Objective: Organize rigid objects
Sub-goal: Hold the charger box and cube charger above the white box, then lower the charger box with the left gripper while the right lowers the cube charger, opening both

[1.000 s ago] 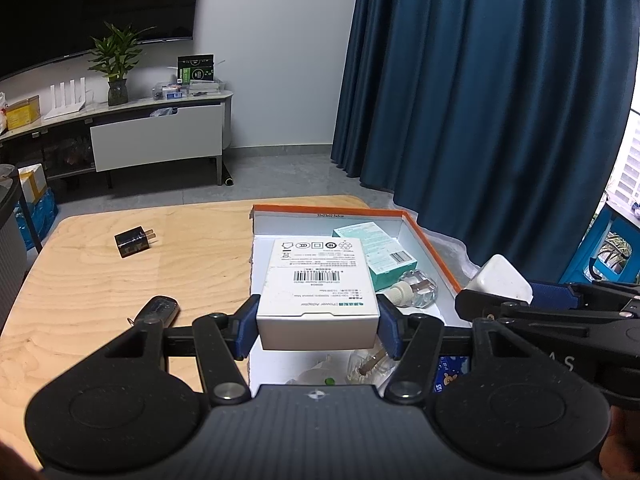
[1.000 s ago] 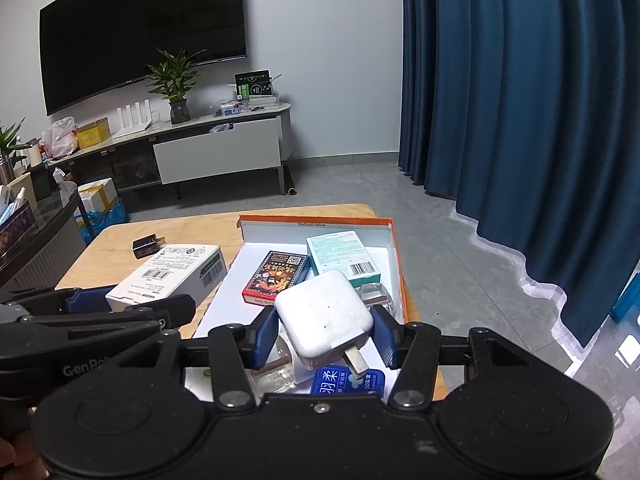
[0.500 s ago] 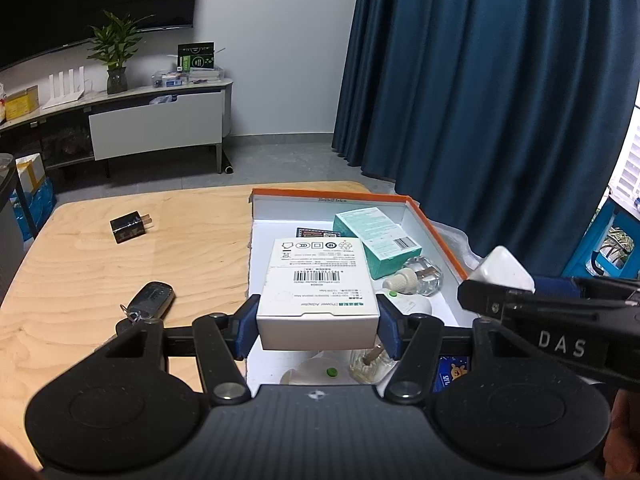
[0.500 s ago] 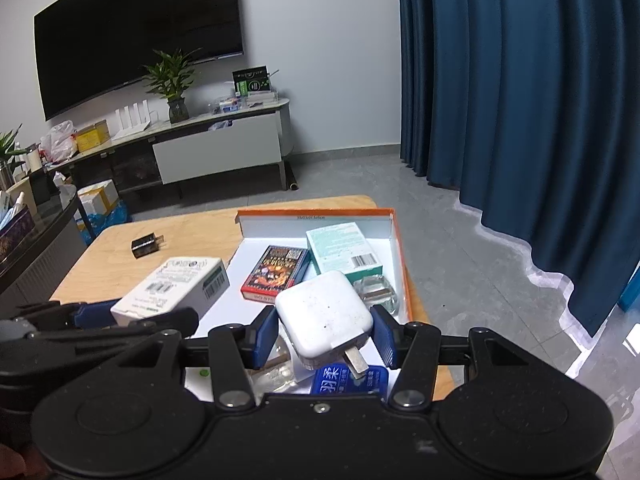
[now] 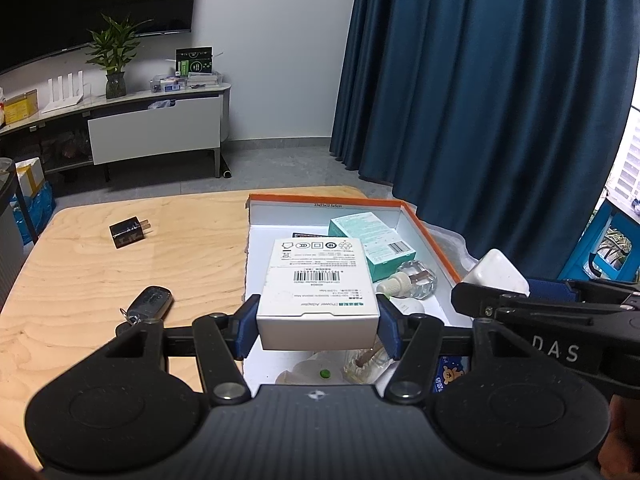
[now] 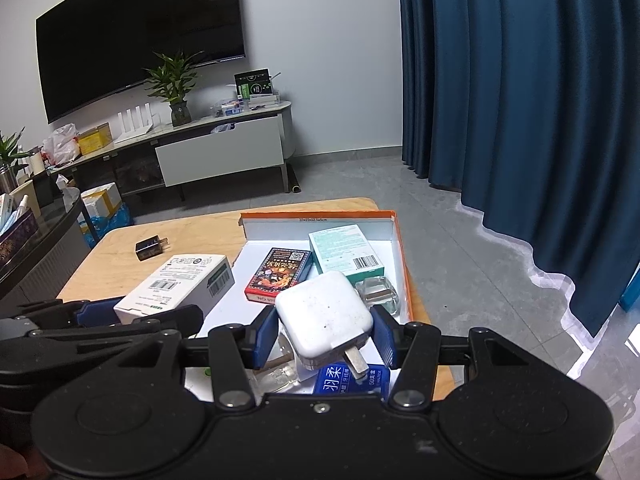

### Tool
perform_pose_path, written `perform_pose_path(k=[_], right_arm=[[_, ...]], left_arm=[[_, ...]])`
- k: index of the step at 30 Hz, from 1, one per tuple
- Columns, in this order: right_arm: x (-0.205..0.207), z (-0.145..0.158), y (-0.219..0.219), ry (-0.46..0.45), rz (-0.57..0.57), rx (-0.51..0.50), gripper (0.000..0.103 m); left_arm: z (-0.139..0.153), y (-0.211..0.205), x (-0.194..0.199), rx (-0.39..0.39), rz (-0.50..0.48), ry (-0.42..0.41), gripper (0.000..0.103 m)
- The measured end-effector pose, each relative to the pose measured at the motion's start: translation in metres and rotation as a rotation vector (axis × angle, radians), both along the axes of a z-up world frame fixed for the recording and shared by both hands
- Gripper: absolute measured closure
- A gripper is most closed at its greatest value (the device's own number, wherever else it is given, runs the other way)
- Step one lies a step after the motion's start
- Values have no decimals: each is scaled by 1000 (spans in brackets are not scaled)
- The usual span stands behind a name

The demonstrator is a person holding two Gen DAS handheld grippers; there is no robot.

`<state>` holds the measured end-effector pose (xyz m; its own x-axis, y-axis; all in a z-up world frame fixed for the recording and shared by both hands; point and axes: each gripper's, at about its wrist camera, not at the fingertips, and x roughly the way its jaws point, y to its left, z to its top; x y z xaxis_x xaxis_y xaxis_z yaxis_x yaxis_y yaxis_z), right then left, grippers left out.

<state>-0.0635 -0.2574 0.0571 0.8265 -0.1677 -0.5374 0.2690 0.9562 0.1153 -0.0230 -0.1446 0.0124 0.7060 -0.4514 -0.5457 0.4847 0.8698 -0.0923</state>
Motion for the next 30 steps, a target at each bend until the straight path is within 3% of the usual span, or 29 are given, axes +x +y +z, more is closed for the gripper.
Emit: perform_pose_path(k=[30], right_arm=[[10, -10, -8, 26, 8, 42, 41]], left_arm=[[-9, -3, 4, 7, -2, 34, 44]])
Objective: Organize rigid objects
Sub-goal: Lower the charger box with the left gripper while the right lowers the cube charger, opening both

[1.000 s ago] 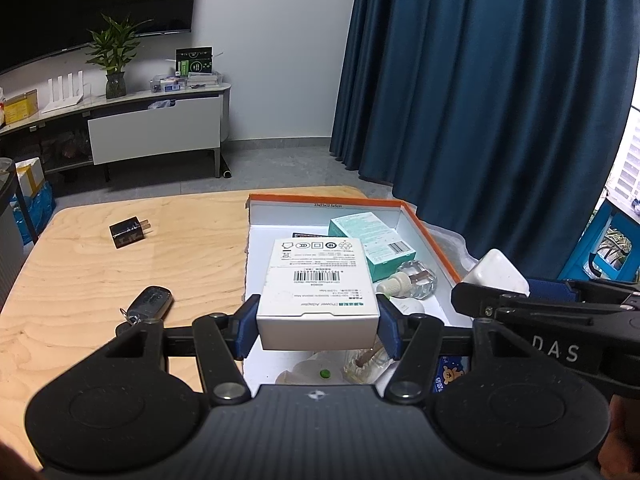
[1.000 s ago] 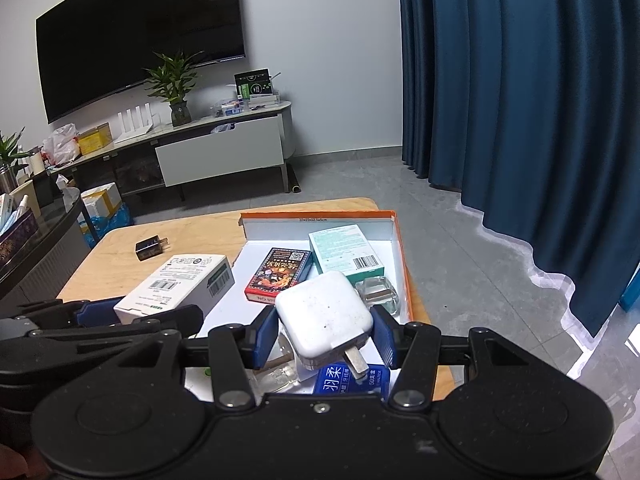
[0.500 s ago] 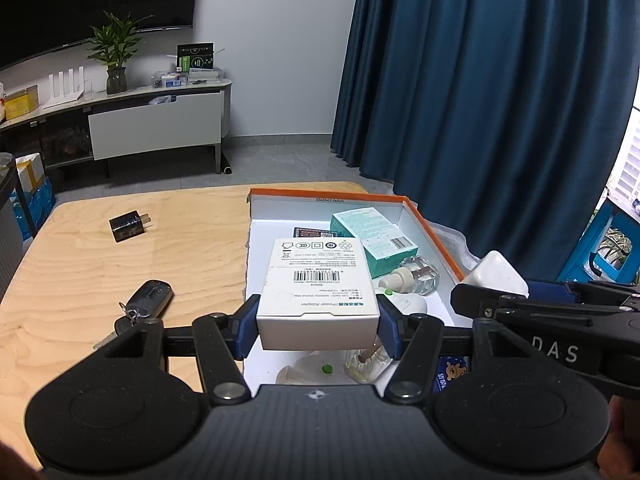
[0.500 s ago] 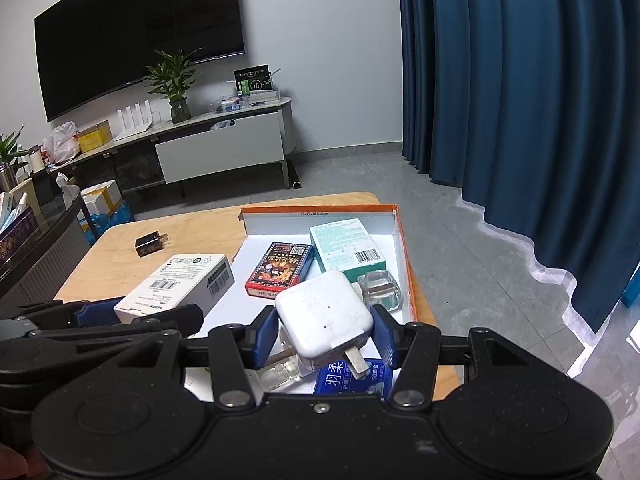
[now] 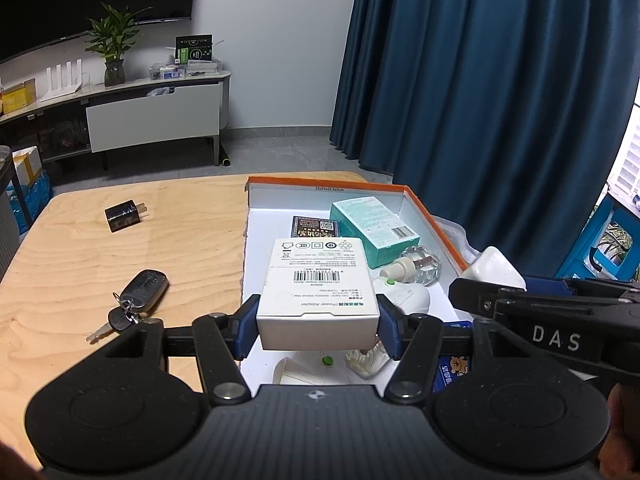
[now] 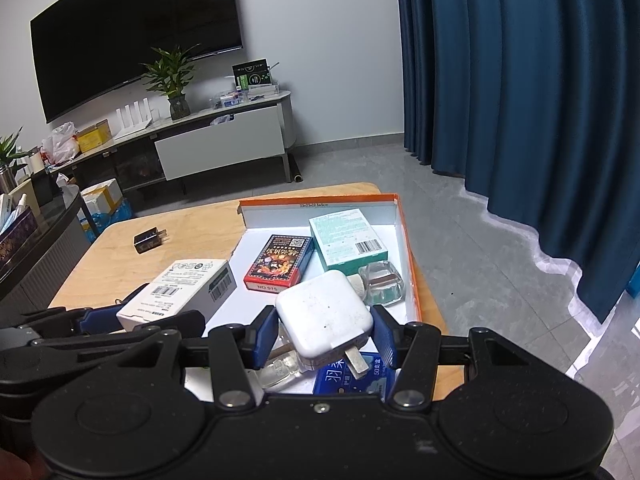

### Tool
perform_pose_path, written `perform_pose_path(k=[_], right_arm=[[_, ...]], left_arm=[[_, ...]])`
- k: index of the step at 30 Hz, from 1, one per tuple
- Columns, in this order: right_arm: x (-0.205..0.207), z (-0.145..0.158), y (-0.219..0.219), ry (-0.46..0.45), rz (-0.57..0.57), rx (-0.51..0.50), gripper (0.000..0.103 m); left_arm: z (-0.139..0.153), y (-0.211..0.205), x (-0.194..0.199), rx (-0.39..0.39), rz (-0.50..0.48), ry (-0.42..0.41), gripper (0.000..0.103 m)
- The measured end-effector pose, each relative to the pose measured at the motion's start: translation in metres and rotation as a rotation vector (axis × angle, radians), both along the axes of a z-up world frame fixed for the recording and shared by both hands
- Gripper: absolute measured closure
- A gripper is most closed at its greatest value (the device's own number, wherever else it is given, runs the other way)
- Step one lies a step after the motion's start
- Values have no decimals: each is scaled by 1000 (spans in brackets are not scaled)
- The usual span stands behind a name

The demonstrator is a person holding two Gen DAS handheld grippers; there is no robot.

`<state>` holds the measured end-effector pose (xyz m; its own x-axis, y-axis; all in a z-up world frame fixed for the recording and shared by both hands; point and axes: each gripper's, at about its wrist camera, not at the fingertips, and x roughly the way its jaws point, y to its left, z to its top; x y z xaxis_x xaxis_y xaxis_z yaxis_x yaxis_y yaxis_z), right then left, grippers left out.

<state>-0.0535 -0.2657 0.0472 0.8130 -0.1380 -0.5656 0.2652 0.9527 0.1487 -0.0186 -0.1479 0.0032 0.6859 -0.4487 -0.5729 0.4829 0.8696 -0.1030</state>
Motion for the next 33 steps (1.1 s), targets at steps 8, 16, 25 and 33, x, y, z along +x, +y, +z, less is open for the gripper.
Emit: perform_pose_path(k=[8, 16, 25, 33], right_arm=[[27, 1, -24, 23, 19, 43, 41], [62, -8, -47, 79, 9, 63, 41], [88, -15, -65, 112, -5, 70, 41], [96, -19, -71, 130, -29, 71, 38]], left_arm=[[-2, -10, 10, 7, -34, -11, 44], [-7, -29, 27, 15, -85, -5, 44], [-15, -45, 47, 24, -93, 21, 44], [-20, -57, 65, 8, -93, 72, 42]])
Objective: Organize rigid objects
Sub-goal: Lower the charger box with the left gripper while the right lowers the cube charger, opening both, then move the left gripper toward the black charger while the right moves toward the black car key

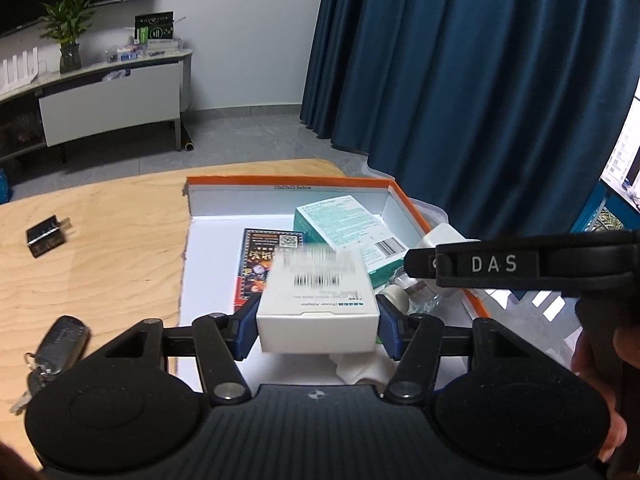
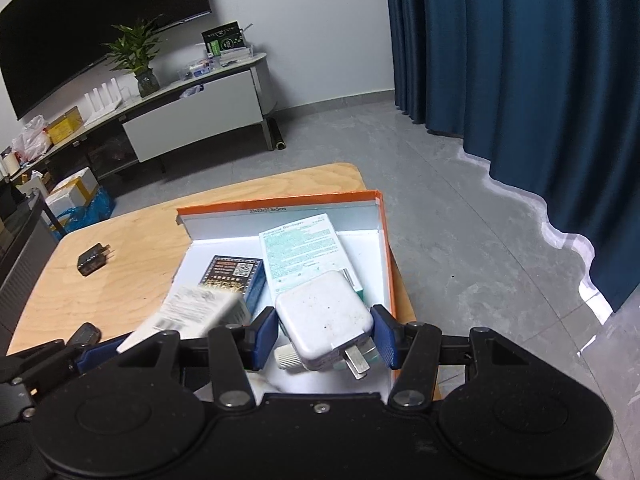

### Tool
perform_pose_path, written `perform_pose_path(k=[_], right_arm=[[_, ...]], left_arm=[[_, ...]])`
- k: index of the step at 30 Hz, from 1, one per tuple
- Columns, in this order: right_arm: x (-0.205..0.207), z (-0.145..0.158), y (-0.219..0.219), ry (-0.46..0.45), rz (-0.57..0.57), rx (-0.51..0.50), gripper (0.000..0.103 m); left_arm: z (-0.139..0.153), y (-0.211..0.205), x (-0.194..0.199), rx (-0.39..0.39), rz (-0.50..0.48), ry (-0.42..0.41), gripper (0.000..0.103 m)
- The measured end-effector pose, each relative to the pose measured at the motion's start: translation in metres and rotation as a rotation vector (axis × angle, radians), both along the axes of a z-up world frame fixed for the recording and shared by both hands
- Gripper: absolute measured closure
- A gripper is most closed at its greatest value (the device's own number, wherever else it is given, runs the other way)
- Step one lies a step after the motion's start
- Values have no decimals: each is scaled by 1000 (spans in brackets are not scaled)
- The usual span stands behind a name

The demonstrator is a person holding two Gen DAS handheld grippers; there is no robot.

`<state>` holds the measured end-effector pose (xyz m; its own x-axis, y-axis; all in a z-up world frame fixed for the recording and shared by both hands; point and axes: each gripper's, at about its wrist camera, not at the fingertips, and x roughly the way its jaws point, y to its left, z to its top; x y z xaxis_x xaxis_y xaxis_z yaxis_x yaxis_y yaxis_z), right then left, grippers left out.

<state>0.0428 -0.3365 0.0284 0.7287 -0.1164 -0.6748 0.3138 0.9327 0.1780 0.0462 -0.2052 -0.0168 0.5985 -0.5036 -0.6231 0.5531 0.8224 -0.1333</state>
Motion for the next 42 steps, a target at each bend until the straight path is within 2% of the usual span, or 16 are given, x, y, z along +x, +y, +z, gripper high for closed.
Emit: perform_pose_path(k=[2, 4, 13, 21, 26, 31, 34, 38, 42], right_arm=[[-2, 2, -1, -13, -2, -5, 34], [-5, 7, 0, -24, 1, -5, 33], [-19, 31, 23, -94, 19, -51, 30], [-23, 40, 60, -113, 92, -50, 29], [-15, 35, 93, -100, 160, -42, 29], [-6, 27, 128, -87, 234, -45, 29], [-1, 24, 144, -81, 278, -36, 29], [3, 18, 159, -73, 320, -34, 29], [8, 12, 162, -64, 337, -12, 29]], left_arm=[[0, -2, 0, 0, -1, 11, 39], [1, -2, -2, 5, 4, 5, 29], [12, 21, -6, 0, 54, 3, 22], [20, 76, -9, 1, 143, -31, 17], [15, 125, -3, 11, 252, -18, 17], [12, 167, 13, 5, 367, 1, 16], [12, 182, 29, -4, 401, 9, 14], [12, 191, 56, 18, 423, -13, 12], [7, 190, 88, 47, 384, -45, 9]])
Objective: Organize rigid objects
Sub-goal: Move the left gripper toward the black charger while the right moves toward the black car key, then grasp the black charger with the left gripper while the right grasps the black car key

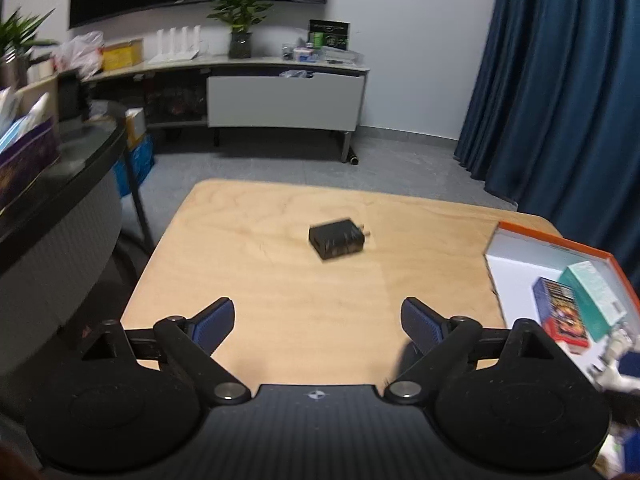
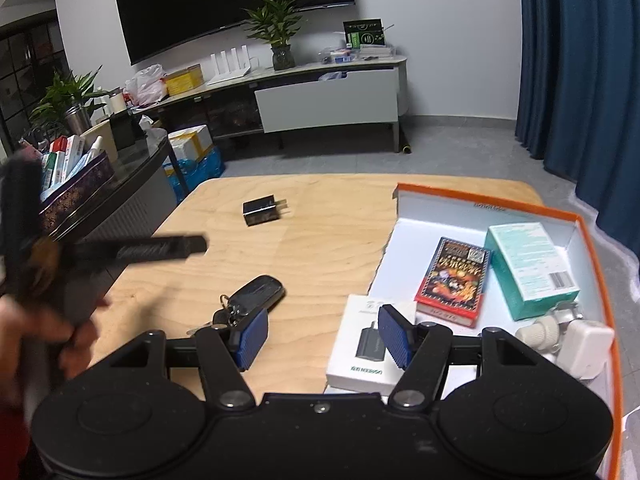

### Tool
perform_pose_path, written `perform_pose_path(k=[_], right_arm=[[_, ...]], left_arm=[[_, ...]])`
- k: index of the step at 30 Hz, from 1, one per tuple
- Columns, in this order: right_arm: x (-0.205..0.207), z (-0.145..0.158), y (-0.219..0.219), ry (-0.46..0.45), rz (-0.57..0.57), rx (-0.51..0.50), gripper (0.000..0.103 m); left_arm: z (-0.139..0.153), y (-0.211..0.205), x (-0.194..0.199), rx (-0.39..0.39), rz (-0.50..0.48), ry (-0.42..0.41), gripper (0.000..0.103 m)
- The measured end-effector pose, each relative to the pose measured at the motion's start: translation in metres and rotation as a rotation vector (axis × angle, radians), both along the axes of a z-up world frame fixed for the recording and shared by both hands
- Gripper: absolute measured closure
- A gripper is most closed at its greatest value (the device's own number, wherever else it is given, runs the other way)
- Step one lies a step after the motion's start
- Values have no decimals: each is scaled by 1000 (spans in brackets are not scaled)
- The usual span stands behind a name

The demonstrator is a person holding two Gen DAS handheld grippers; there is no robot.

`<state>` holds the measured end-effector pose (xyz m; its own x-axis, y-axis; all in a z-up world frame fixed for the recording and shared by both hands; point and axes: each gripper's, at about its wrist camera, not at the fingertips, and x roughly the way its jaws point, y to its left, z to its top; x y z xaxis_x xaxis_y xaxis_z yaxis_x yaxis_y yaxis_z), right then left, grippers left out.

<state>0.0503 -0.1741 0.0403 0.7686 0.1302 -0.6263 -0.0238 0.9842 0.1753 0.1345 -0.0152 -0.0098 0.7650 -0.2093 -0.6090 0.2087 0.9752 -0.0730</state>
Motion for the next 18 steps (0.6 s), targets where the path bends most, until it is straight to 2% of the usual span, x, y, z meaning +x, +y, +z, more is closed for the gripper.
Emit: perform_pose_path(k=[4, 6, 12, 16, 18], right_arm=[[-1, -1, -7, -11, -2, 31, 29], [0, 0, -12, -18, -4, 42, 29], [8, -4, -25, -27, -2, 86, 29], [16, -7, -22, -26, 17, 80, 29], [20, -7, -21, -30, 28, 83, 29]], left_arm=[[-10, -12, 34, 99, -94, -49, 5], [-19, -15, 53, 140, -144, -47, 5], [-38, -18, 96, 181, -239, -56, 5], [-48, -25, 107, 201, -318, -74, 6], [-54, -29, 110, 205, -358, -60, 10]])
